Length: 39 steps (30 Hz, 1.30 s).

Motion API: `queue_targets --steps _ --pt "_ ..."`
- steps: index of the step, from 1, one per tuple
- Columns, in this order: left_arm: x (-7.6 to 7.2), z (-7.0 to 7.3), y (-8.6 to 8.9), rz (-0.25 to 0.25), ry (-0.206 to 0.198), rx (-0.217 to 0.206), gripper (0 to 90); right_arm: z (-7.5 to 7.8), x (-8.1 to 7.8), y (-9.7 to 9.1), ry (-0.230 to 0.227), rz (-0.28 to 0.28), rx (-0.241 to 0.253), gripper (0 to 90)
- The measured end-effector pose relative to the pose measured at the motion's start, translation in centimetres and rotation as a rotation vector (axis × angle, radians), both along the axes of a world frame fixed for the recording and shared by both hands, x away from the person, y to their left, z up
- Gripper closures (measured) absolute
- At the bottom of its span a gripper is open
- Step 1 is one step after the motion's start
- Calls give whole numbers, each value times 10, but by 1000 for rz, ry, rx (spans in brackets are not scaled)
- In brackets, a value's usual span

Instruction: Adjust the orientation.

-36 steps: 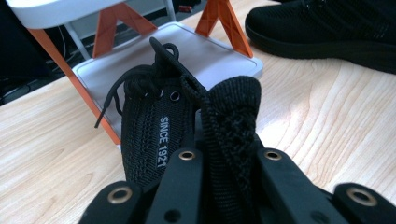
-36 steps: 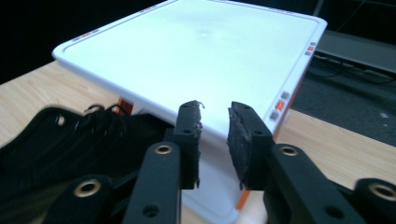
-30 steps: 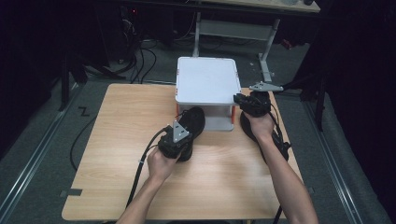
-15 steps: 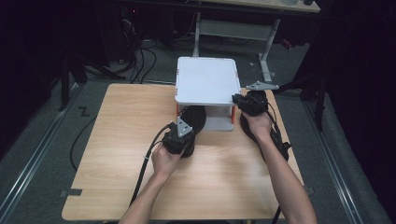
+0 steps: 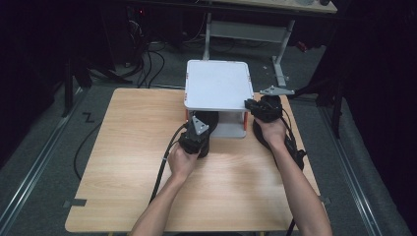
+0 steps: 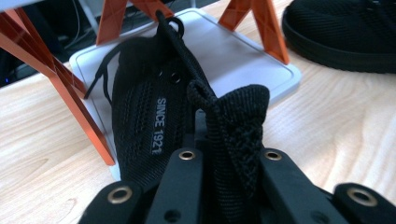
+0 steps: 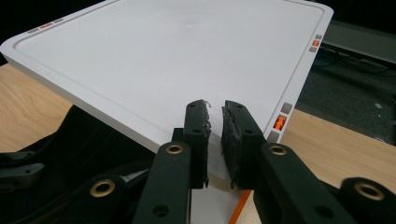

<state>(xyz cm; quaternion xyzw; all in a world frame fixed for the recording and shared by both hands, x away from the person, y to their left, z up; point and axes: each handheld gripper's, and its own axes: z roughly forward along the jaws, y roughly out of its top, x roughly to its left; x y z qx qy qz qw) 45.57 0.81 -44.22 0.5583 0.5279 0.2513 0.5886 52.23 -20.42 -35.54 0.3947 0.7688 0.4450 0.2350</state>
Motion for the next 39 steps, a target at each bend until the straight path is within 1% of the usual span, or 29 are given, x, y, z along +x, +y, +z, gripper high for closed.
queue_targets --steps 2,5,7,9,10,11,12,13,14,16,18,20,23,24,26,28,30,32,34,35,36,39 --pt "7 -1 1 17 8 -14 849 0 0 0 -3 -1 -6 800" --pt "17 -2 0 42 25 -18 849 0 0 0 -1 0 -6 801" --pt "23 -3 0 57 33 -36 847 0 0 0 -4 0 -6 801" --pt "25 -6 -1 56 50 -45 834 0 0 0 -3 3 -3 801" --pt "24 -6 -1 47 52 -40 817 0 0 0 -3 5 0 802" --pt "23 -7 -2 42 50 -22 796 0 0 -1 -1 6 1 801" --pt "21 -7 -3 38 35 -14 777 0 0 -1 -1 6 1 801" --pt "20 -5 -2 35 30 -11 753 -1 0 -1 -3 5 2 802" --pt "18 -3 0 29 28 -15 729 -1 0 -1 -5 7 4 801" --pt "15 2 3 21 22 -28 650 -1 0 -1 -5 6 7 802" --pt "10 7 7 12 13 -27 581 -2 -1 -1 -8 3 13 801" --pt "1 12 8 -7 -6 -3 546 -3 -1 -2 -12 7 21 802" --pt "-10 12 10 -25 -26 62 496 -3 0 -4 -5 13 35 804" --pt "-11 12 11 -27 -24 74 495 -3 0 -4 -5 14 33 804" --pt "-12 12 13 -37 -14 76 497 -2 0 -3 -4 11 22 805" --pt "-11 10 13 -41 -7 93 515 -1 0 -2 -3 12 11 806" --pt "-9 4 13 -42 5 117 597 -1 0 -2 0 14 11 807" --pt "-6 1 12 -52 26 114 664 -1 0 -2 2 12 13 807" --pt "-4 -1 10 -57 27 112 716 -1 0 -2 -3 12 4 807" --pt "-3 -1 10 -54 33 101 736 -1 0 -2 -5 13 5 807" --pt "-1 -1 10 -51 35 89 751 -1 0 -2 -5 13 3 807" --pt "2 -1 9 -31 33 87 775 -1 0 -1 -4 11 3 808"
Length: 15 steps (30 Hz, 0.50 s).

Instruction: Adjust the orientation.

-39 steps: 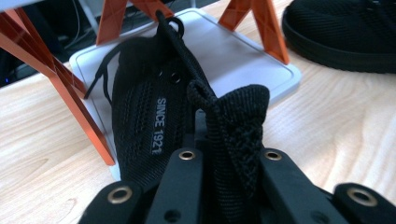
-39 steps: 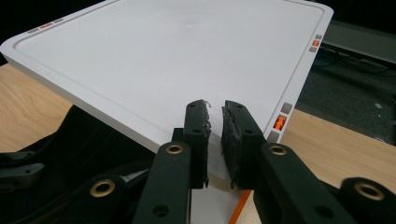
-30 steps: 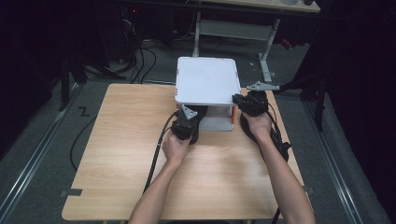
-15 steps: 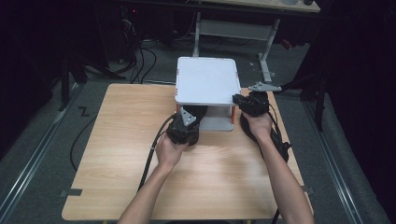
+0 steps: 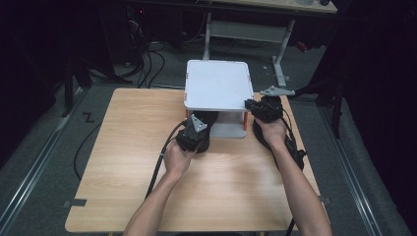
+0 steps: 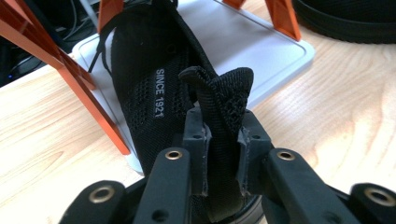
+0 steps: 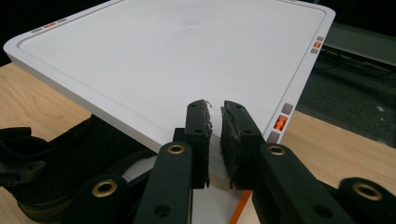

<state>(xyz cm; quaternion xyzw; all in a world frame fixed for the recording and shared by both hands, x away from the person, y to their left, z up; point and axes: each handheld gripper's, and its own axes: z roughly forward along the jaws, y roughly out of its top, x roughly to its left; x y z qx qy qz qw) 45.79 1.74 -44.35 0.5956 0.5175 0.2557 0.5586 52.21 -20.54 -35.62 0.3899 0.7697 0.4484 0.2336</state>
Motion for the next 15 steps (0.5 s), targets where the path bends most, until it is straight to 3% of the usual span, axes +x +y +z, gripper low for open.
queue_targets --steps 7,15 --pt "16 0 -4 45 -1 -11 789 0 1 -1 3 8 9 814" --pt "32 -3 -13 124 -34 -62 793 0 2 -2 8 12 13 814"
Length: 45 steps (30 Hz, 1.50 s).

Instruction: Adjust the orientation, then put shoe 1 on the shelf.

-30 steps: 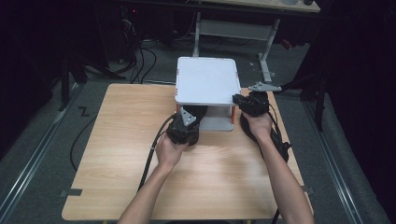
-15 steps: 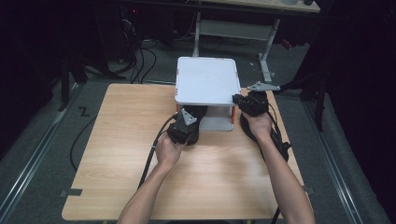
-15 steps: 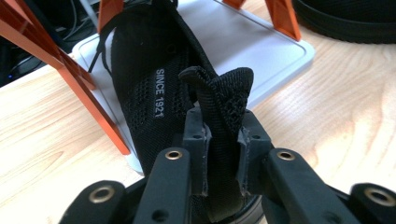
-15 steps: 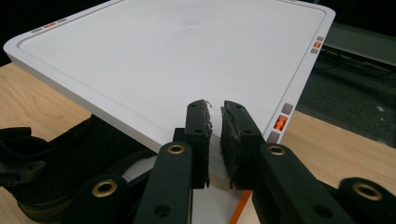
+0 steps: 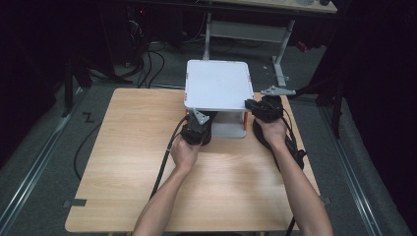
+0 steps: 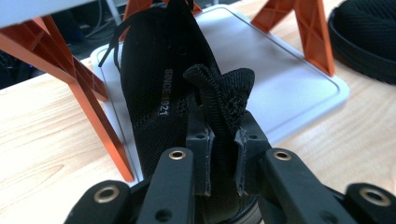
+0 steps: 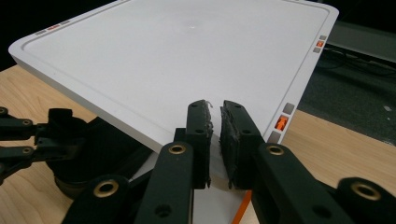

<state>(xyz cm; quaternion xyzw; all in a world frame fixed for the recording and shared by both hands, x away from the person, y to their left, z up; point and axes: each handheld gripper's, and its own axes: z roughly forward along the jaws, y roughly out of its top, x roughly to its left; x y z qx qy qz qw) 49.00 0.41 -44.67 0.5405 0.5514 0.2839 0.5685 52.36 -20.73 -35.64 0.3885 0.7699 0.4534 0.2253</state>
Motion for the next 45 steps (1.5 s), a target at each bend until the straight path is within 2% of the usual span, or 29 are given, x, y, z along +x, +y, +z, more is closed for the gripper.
queue_targets --steps 6,12,21,25,29,35,38,41,45 --pt "11 -1 -3 45 -8 0 797 1 0 0 3 -2 -5 814" --pt "20 -1 -7 59 6 22 796 1 1 0 7 0 -8 821" --pt "28 -3 -3 83 6 -3 793 3 2 1 13 6 -20 821" --pt "31 -2 -1 99 6 -48 790 4 2 2 18 3 -33 822" --pt "29 -2 0 84 5 -39 781 4 2 2 20 2 -30 822" --pt "28 0 2 64 7 -53 747 4 2 3 19 -3 -33 822" --pt "28 2 4 53 13 -78 720 4 2 3 18 -3 -32 822" --pt "26 4 8 43 21 -81 672 4 2 3 18 -4 -34 822" --pt "22 10 13 39 12 -94 588 4 2 4 19 -4 -38 821"
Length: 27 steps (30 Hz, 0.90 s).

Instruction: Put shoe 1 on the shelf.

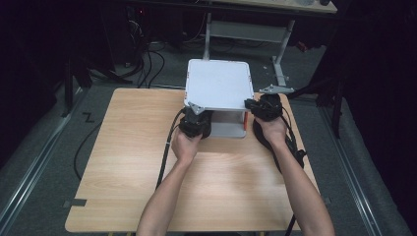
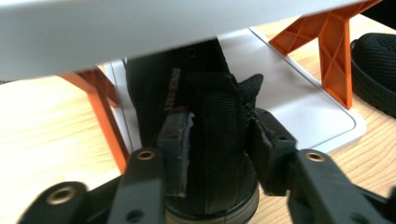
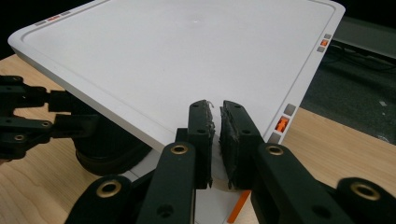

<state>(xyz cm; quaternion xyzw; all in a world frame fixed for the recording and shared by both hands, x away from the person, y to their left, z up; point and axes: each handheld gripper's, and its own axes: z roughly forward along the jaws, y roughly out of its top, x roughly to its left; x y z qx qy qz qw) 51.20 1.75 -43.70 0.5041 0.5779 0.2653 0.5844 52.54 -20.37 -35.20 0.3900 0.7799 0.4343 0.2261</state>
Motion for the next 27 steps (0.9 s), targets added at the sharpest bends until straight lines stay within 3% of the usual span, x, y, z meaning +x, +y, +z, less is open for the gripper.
queue_targets --steps 6,8,17,25,27 --pt "-10 7 11 -26 7 -34 499 0 -1 1 -3 -5 0 821" --pt "-14 10 15 -26 -5 -69 483 0 -1 1 -3 -3 0 821" --pt "-36 16 36 -61 -19 -84 444 -2 -1 1 -13 -10 5 813" --pt "-62 8 56 -74 -14 -112 429 -2 0 -1 5 -2 40 770" --pt "-68 4 62 -70 -4 -116 428 -1 0 0 0 -2 28 750"
